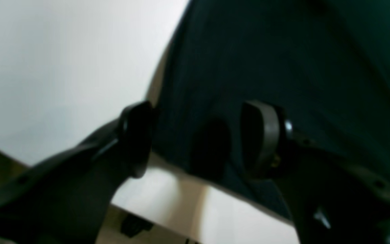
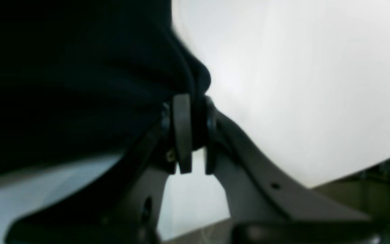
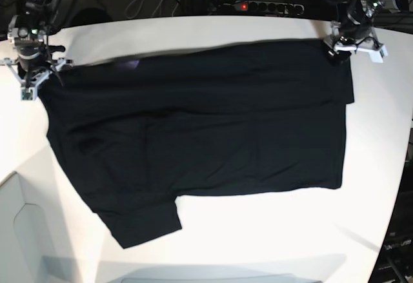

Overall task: Fold the T-shirt properly
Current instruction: 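Lay the shirt edge flat and open both grippers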

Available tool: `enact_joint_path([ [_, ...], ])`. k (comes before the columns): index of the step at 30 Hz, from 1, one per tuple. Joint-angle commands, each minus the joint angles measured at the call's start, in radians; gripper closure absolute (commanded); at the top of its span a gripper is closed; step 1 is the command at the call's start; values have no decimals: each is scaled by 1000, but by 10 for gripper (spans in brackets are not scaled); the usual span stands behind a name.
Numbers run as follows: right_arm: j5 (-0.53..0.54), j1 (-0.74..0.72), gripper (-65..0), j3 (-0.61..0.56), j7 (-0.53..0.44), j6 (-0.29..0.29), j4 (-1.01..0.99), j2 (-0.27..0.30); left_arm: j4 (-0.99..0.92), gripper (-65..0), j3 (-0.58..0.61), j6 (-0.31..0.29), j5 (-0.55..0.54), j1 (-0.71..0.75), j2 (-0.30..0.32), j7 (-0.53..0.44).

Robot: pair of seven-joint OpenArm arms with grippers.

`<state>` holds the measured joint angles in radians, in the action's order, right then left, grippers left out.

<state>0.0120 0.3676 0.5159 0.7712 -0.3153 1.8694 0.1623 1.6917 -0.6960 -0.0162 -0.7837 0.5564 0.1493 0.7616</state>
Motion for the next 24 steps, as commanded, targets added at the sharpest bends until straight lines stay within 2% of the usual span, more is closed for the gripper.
enact_joint_path([
  [1,-1,-6,-14,7,-26,15,14,15,-15,-394,8,9,7,7,6,23],
  [8,-2,11,-201,53,-26,15,14,15,-38,-386,23,9,7,-14,6,23],
  [11,-2,6,-259,68,-26,15,12,15,-38,-284,25,9,7,-29,6,23],
  [14,-2,6,-272,68,-26,15,12,15,-46,-192,25,9,7,-42,0,23],
  [16,-2,6,-273,68,-26,15,12,15,-66,-158,49,9,7,-45,2,23],
  [22,-1,5,-273,85,-26,15,12,15,-115,-144,106,9,7,-49,6,23],
  [24,1,5,-273,97,-26,15,12,16,-112,-91,100,8,7,-46,9,23],
])
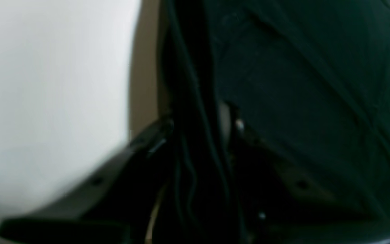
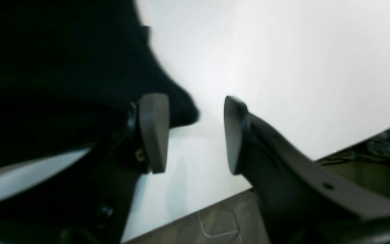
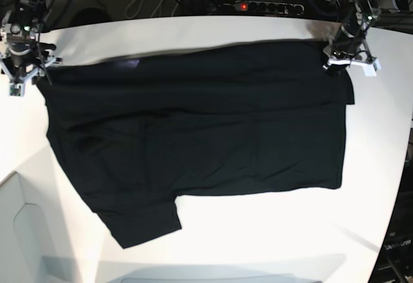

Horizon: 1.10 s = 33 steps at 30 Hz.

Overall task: Fold the T-shirt properly
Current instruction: 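Lay the shirt edge flat and open both grippers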

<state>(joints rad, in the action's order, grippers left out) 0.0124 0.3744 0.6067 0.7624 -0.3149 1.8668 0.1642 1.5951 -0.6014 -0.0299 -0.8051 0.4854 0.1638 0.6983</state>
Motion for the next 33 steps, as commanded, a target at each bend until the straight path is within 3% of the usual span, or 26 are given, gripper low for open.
enact_joint_path([
  [1,1,-2,-273,12,-17,15,15,15,-16,-35,-9,17,28,25,13,87],
  [3,1,-2,-273,14,-17,10,17,15,-23,0,-25,-5,28,25,53,97],
  [7,1,-2,-272,34,-17,-85,23,4,-12,0,-35,-48,28,23,102,97],
  [10,1,-15,-270,34,-17,-132,24,-21,-12,0,-36,-48,26,19,124,88],
  [18,1,-28,-270,28,-17,-137,24,-24,-12,0,-61,-63,26,16,147,87],
  [23,1,-56,-270,19,-19,-137,24,-67,-12,0,-110,-107,26,16,165,87],
  [33,1,-15,-269,-20,-44,-137,-22,-119,-12,0,-114,-109,26,14,176,87],
])
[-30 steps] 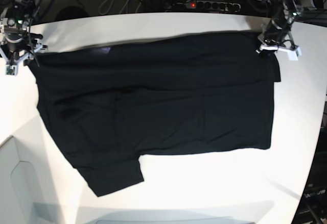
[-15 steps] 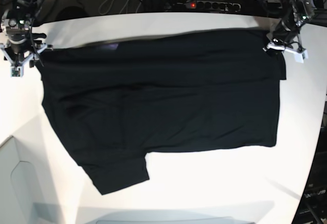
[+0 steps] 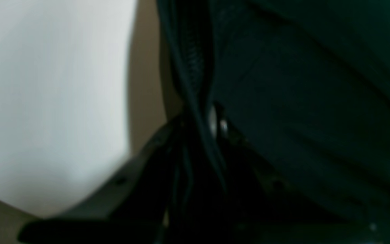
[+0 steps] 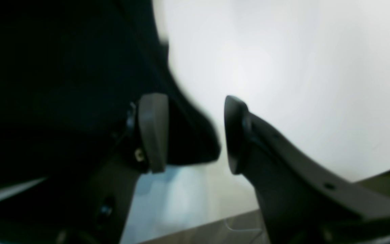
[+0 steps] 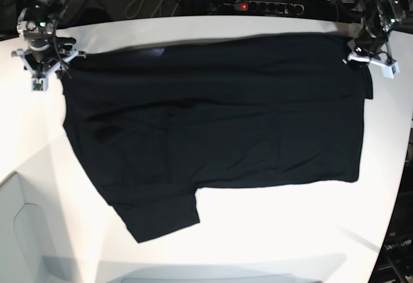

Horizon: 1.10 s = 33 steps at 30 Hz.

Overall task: Fold the T-shirt properly
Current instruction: 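Lay the shirt edge flat and open both grippers, then move both grippers along the shirt sides toward the hem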

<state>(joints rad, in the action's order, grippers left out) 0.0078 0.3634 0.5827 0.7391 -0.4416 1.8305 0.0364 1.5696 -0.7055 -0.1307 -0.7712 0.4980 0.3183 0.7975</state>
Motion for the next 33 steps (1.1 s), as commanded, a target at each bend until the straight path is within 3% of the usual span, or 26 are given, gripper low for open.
enact_joint_path([
  [1,5,4,-269,7,-40,-10,-8,7,9,0,-10,-8,-8,1,28,-13],
  [8,2,35,-269,69,-161,-10,-153,13,13,0,-10,-8,-8,1,51,-13],
  [13,1,42,-269,165,-155,-10,-157,13,13,0,-10,-8,-8,3,54,-13],
  [20,5,102,-269,181,-163,-10,-131,6,13,0,-10,-8,-8,4,52,-13],
  [27,80,56,-275,276,-164,-10,28,-36,13,-3,-13,-4,-14,11,54,-3],
  [29,96,46,-276,260,-163,-12,67,-33,13,-47,-15,-1,-14,11,54,-3],
  [33,94,44,-284,138,-163,-50,125,1,15,-248,-59,-2,-17,12,46,-2],
])
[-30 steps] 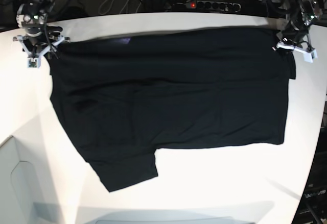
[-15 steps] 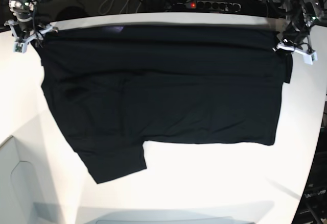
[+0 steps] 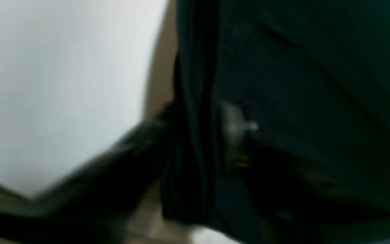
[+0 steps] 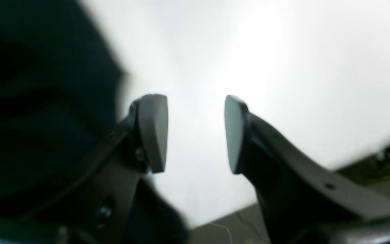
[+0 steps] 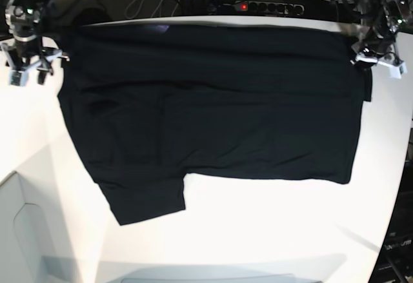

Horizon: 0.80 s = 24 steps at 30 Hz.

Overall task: Fold the T-shirt properly
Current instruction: 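Move both grippers along the shirt sides toward the hem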

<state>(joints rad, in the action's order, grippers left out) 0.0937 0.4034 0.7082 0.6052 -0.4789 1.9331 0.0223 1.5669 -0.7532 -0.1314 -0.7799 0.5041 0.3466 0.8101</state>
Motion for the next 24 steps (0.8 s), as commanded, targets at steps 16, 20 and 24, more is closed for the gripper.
enact_joint_path([
  [16,4,1,-329,-374,-21,-219,32,155,178,-427,-171,-7,1,20,-48,-15],
  [20,4,-2,-329,-450,-28,-219,15,190,178,-427,-176,-7,1,18,-47,-15],
  [24,4,-51,-327,-473,-23,-219,-64,198,178,-427,-176,-7,1,17,-47,-15],
])
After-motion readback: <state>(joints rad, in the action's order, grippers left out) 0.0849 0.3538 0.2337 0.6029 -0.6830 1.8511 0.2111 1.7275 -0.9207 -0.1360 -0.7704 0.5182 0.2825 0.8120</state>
